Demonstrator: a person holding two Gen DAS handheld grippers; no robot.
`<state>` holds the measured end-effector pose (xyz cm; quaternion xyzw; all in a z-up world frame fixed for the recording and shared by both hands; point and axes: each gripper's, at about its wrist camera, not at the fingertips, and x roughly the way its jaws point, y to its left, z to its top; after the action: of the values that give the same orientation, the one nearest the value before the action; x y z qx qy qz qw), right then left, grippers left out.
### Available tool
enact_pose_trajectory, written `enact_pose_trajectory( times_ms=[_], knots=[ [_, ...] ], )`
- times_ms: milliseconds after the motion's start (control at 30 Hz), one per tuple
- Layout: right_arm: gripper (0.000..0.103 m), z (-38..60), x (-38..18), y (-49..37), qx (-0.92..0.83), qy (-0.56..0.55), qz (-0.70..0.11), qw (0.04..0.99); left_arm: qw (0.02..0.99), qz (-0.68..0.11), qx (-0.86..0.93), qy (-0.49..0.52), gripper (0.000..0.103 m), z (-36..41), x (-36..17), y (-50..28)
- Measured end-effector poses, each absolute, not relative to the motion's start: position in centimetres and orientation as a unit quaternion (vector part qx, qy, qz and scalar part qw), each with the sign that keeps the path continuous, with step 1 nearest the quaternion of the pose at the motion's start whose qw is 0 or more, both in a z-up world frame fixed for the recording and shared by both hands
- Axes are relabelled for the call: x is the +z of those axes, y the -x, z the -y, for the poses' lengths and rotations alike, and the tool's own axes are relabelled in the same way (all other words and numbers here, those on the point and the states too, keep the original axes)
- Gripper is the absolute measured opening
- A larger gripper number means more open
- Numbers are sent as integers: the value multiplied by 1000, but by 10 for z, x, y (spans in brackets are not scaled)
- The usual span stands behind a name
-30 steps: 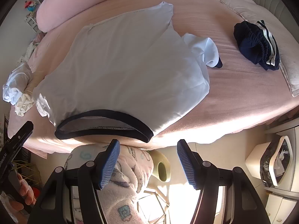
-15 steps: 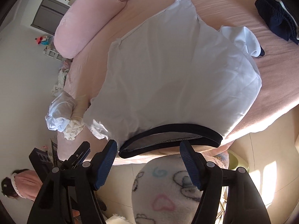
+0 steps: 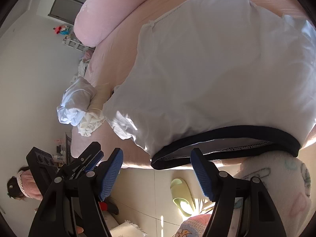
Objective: Fold clothes
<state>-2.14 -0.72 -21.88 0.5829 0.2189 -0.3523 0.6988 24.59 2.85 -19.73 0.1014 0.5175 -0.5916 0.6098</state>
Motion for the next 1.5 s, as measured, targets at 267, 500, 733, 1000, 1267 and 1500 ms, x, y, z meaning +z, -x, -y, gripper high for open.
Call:
enact_pose_trajectory(
  times_ms=[267, 500, 733, 1000, 1267, 1500],
  knots=[
    [70, 1, -237, 3, -343, -563, -237, 714, 575, -553, -599, -74, 70, 0, -208, -259],
    [70, 1, -234, 5, -381, -527, -243, 719, 549, -577, -602, -60, 70, 23, -214, -268],
    [70, 8, -225, -10, -371, -479, -257, 753, 533, -598, -595, -66, 70, 46, -226, -276],
    [70, 20, -243, -18, -337, -502, -235, 761, 506, -629, -588, -49, 70, 58, -240, -289],
    [70, 21, -248, -6, -313, -530, -181, 767, 472, -657, -588, 12, 74, 45, -233, -304],
    [73, 28, -256, -9, -324, -580, -157, 731, 486, -645, -589, -7, 76, 59, -230, -301]
  ],
)
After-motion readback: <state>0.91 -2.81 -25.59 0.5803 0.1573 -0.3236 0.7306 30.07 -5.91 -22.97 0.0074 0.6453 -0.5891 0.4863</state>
